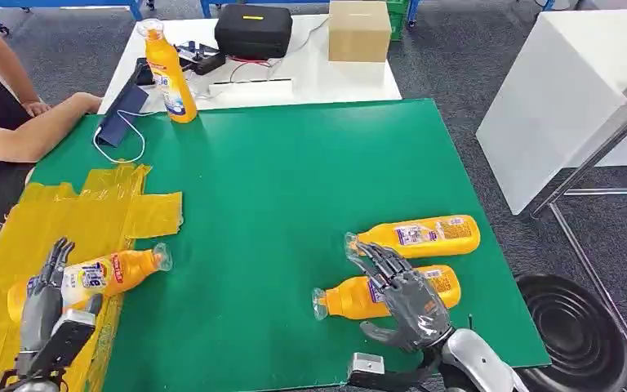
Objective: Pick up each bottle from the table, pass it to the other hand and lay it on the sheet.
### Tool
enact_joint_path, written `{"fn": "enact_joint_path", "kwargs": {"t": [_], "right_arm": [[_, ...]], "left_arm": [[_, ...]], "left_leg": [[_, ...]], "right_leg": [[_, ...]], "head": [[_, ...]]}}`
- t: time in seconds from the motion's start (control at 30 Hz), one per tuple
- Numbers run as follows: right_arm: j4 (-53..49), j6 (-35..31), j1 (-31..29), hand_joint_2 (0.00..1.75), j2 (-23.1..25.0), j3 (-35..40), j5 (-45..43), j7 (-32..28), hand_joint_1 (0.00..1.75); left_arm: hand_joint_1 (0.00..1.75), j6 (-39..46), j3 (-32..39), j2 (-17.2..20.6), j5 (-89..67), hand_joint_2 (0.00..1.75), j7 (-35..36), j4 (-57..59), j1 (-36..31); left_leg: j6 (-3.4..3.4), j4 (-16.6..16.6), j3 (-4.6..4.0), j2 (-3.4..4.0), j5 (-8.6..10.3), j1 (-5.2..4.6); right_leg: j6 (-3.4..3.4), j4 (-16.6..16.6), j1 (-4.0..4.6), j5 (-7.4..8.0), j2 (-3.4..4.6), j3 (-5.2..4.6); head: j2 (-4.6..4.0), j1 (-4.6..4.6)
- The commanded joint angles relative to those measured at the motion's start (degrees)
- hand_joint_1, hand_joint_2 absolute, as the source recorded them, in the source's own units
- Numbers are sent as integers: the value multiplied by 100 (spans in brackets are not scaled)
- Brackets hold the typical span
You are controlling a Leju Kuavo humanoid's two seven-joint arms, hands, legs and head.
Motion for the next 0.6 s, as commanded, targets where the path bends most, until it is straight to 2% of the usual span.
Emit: {"fn": "enact_joint_path", "kwargs": {"t": [0.03, 0.17, 0.23, 0.3, 0.4, 0.47, 0.53, 0.6], "right_arm": [[181, 31, 327, 175, 25, -431, 192, 139, 0], [24, -166, 693, 175, -168, -361, 348, 384, 0], [-46, -273, 879, 175, -318, -372, 380, 538, 0], [-39, -242, 986, 175, -460, -489, 55, 630, 0], [234, -73, 807, 175, -364, -863, -227, 566, 0], [415, 177, 736, 175, -306, -1162, -600, 422, 0], [607, 325, 718, 175, -245, -1539, -715, 294, 0], [624, 345, 728, 175, -242, -1589, -721, 249, 0]], "left_arm": [[0, -965, 423, -689, 1089, 0, -291, -764, 47], [0, -1320, 532, -908, 1602, 0, -519, -1109, 263], [0, -1984, 588, -998, 2283, 0, -448, -1269, 361], [0, -3157, 665, -1134, 3402, 0, -166, -1451, 513], [0, -4395, 584, -1302, 4586, 0, 195, -1817, 865], [0, -4897, 416, -1375, 4960, 0, 366, -1998, 1076], [0, -5029, 158, -1430, 4969, 0, 429, -2142, 1230], [0, -4998, 122, -1435, 4966, 0, 429, -2150, 1242]], "left_leg": [[-1, 1, 6, -10, -4, 3], [-1, 3, 10, -9, -13, 5], [0, 3, 10, -13, -13, 3], [0, 2, 1, -10, -9, 1], [7, 5, 8, -1, -21, 1], [13, 2, -1, 16, -19, -1], [20, 0, -8, 20, -22, -1], [20, -2, -4, 6, -20, -4]], "right_leg": [[2, -2, 2, -4, -6, 10], [3, -2, 4, -12, -3, 17], [3, -2, 2, -13, -8, 15], [3, -1, 0, -10, -6, 6], [5, 0, 0, -13, 5, 10], [5, -2, -2, -4, 20, -2], [5, -5, -3, -2, 20, -1], [5, -7, -3, -5, 4, 4]], "head": [[0, 0], [0, 0], [0, 2], [0, 0], [2, 0], [2, 0], [2, 0], [0, 0]]}}
